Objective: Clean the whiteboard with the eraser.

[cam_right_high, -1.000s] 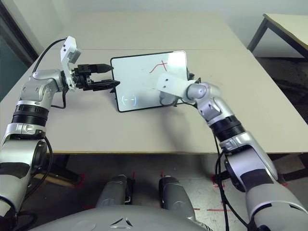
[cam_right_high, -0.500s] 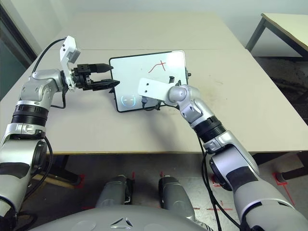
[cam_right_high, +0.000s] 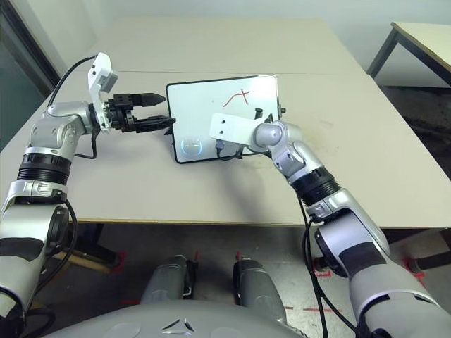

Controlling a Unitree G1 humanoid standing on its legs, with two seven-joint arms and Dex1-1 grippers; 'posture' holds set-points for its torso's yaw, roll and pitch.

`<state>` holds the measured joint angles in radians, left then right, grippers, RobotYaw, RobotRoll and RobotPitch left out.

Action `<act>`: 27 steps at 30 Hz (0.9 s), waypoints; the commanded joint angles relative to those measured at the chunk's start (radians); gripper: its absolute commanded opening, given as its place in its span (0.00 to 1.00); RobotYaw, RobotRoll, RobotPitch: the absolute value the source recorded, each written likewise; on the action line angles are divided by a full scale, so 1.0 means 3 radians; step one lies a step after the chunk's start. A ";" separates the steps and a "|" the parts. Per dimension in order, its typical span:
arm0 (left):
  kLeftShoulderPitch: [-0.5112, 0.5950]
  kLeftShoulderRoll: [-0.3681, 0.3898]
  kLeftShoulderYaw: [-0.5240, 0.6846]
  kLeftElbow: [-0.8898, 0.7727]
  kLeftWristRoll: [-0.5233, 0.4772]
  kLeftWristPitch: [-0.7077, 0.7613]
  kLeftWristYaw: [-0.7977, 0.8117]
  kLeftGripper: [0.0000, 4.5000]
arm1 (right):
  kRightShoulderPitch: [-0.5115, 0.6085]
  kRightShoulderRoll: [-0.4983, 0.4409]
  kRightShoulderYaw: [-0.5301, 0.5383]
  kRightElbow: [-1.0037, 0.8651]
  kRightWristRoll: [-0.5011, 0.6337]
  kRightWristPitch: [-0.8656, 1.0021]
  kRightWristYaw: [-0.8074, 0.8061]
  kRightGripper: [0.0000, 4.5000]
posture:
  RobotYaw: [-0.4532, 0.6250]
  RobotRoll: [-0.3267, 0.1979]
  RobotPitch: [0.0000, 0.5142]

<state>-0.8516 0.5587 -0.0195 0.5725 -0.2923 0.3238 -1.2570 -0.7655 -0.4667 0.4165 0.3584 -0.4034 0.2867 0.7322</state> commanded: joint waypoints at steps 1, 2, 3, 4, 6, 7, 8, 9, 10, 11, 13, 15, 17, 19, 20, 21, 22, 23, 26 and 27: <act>-0.0026 -0.0008 -0.0011 0.0021 0.0024 -0.0005 -0.0001 1.00 | 0.0034 -0.0118 -0.0101 0.0139 0.0003 0.0004 -0.0023 0.05 | 0.56 0.62 0.06; -0.0027 -0.0008 -0.0012 0.0020 0.0024 -0.0005 -0.0002 1.00 | 0.0023 -0.0164 -0.0118 0.0169 0.0003 -0.0018 -0.0025 0.05 | 0.56 0.62 0.06; -0.0027 -0.0008 -0.0012 0.0019 0.0024 -0.0006 -0.0002 1.00 | 0.0016 -0.0196 -0.0127 0.0190 0.0005 -0.0034 -0.0027 0.05 | 0.56 0.62 0.06; -0.0028 -0.0009 -0.0013 0.0023 0.0025 -0.0008 -0.0003 1.00 | 0.0007 -0.0221 -0.0136 0.0212 0.0006 -0.0052 -0.0029 0.05 | 0.56 0.62 0.06; -0.0032 -0.0009 -0.0013 0.0032 0.0028 -0.0014 -0.0003 1.00 | -0.0017 -0.0251 -0.0165 0.0253 0.0013 -0.0074 -0.0040 0.05 | 0.56 0.62 0.06; -0.0033 -0.0008 -0.0013 0.0034 0.0030 -0.0017 -0.0002 1.00 | -0.0044 -0.0263 -0.0195 0.0288 0.0017 -0.0084 -0.0061 0.05 | 0.56 0.62 0.06; -0.0036 -0.0007 -0.0013 0.0039 0.0032 -0.0020 -0.0002 1.00 | -0.0073 -0.0267 -0.0221 0.0323 0.0023 -0.0088 -0.0083 0.05 | 0.56 0.62 0.06; -0.0038 -0.0006 -0.0013 0.0042 0.0033 -0.0021 -0.0002 1.00 | -0.0093 -0.0268 -0.0237 0.0350 0.0028 -0.0093 -0.0098 0.05 | 0.56 0.62 0.06; -0.0040 -0.0006 -0.0013 0.0047 0.0034 -0.0024 -0.0003 1.00 | -0.0118 -0.0267 -0.0247 0.0381 0.0031 -0.0101 -0.0109 0.05 | 0.56 0.62 0.05; -0.0041 -0.0003 -0.0013 0.0046 0.0034 -0.0024 -0.0005 1.00 | -0.0150 -0.0263 -0.0261 0.0419 0.0032 -0.0106 -0.0126 0.05 | 0.56 0.62 0.05; -0.0045 -0.0001 -0.0012 0.0051 0.0036 -0.0027 -0.0007 1.00 | -0.0212 -0.0249 -0.0281 0.0499 0.0024 -0.0118 -0.0164 0.05 | 0.56 0.62 0.05; -0.0047 0.0002 -0.0012 0.0050 0.0037 -0.0028 -0.0008 1.00 | -0.0279 -0.0223 -0.0301 0.0582 0.0023 -0.0116 -0.0206 0.05 | 0.56 0.62 0.05; -0.0047 0.0006 -0.0011 0.0040 0.0035 -0.0023 -0.0009 1.00 | -0.0353 -0.0187 -0.0320 0.0669 0.0023 -0.0112 -0.0264 0.05 | 0.56 0.62 0.05; -0.0051 0.0007 -0.0012 0.0042 0.0037 -0.0024 -0.0008 1.00 | -0.0416 -0.0158 -0.0314 0.0755 0.0024 -0.0131 -0.0295 0.05 | 0.57 0.62 0.04; -0.0052 0.0009 -0.0012 0.0043 0.0037 -0.0024 -0.0008 1.00 | -0.0447 -0.0140 -0.0305 0.0797 0.0023 -0.0144 -0.0308 0.05 | 0.57 0.62 0.04; -0.0053 0.0010 -0.0012 0.0042 0.0038 -0.0024 -0.0009 1.00 | -0.0472 -0.0123 -0.0296 0.0832 0.0020 -0.0158 -0.0320 0.05 | 0.57 0.62 0.04; -0.0053 0.0013 -0.0011 0.0039 0.0037 -0.0023 -0.0010 1.00 | -0.0496 -0.0100 -0.0286 0.0863 0.0016 -0.0172 -0.0334 0.05 | 0.57 0.62 0.04; -0.0053 0.0014 -0.0011 0.0038 0.0036 -0.0021 -0.0011 1.00 | -0.0515 -0.0077 -0.0276 0.0886 0.0013 -0.0183 -0.0344 0.05 | 0.57 0.62 0.04; -0.0058 0.0011 -0.0012 0.0046 0.0039 -0.0028 -0.0009 1.00 | -0.0550 0.0009 -0.0238 0.0931 0.0003 -0.0217 -0.0359 0.05 | 0.57 0.62 0.04; -0.0058 0.0011 -0.0013 0.0047 0.0040 -0.0030 -0.0009 1.00 | -0.0559 0.0047 -0.0222 0.0945 -0.0002 -0.0224 -0.0365 0.05 | 0.57 0.62 0.04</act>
<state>-0.8531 0.5595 -0.0194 0.5732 -0.2919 0.3225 -1.2575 -0.9228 -0.4706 0.3391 0.6206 -0.4023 0.2297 0.6249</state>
